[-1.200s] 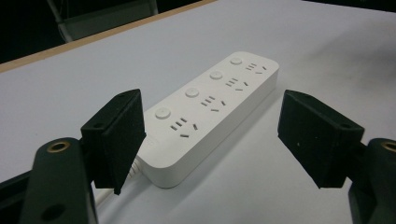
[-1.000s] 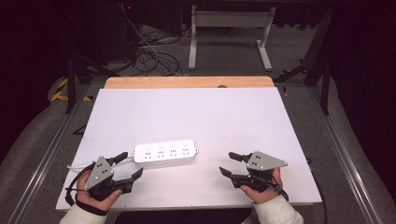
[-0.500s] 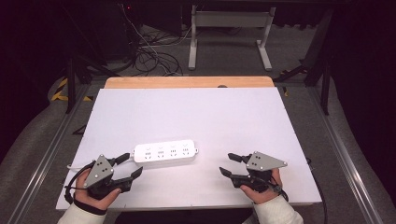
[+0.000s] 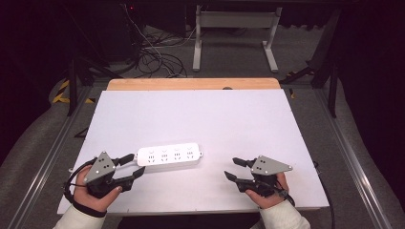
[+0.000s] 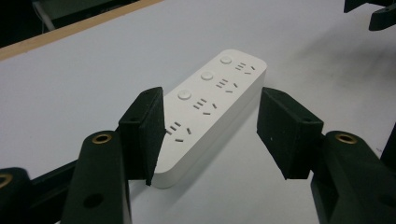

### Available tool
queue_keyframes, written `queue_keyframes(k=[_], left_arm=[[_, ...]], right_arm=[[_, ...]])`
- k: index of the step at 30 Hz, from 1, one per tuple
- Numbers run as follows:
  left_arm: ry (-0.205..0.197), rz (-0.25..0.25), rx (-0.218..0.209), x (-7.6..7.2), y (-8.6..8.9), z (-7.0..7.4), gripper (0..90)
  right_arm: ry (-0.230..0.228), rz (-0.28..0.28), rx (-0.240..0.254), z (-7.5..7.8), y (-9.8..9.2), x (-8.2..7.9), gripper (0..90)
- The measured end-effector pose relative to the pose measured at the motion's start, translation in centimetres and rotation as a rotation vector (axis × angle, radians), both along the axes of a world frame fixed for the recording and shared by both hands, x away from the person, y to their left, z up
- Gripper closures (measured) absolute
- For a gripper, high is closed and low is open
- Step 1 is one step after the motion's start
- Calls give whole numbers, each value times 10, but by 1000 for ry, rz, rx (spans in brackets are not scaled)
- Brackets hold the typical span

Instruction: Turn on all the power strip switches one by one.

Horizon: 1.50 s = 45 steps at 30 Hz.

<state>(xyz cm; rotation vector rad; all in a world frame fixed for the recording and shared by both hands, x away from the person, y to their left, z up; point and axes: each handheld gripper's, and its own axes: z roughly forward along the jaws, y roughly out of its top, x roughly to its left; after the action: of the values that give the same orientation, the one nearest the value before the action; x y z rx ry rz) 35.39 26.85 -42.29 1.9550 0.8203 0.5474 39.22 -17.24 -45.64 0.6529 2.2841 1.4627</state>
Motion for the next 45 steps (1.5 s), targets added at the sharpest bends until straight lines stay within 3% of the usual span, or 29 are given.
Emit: queue_keyframes(k=[11,20,25,34,37,39,43,45], left_arm=[[3,-21,28,14,-7,16,418],[25,-29,19,26,-9,23,416],[60,-33,-4,35,-11,25,412],[61,-28,34,52,-17,26,411],[59,-32,39,55,-17,25,476],[98,-48,4,61,-15,23,549],[136,-55,-30,71,-13,20,724],[142,-48,-13,77,-12,18,794]], right_arm=[[6,0,-21,-2,0,0,464],[12,4,-25,-3,1,0,466],[14,5,-30,-3,1,0,467],[30,11,-22,-4,1,1,473],[34,15,-19,-3,1,1,475],[40,17,-10,-4,0,1,476],[60,21,28,-4,-2,2,476],[64,23,34,-4,-2,2,476]])
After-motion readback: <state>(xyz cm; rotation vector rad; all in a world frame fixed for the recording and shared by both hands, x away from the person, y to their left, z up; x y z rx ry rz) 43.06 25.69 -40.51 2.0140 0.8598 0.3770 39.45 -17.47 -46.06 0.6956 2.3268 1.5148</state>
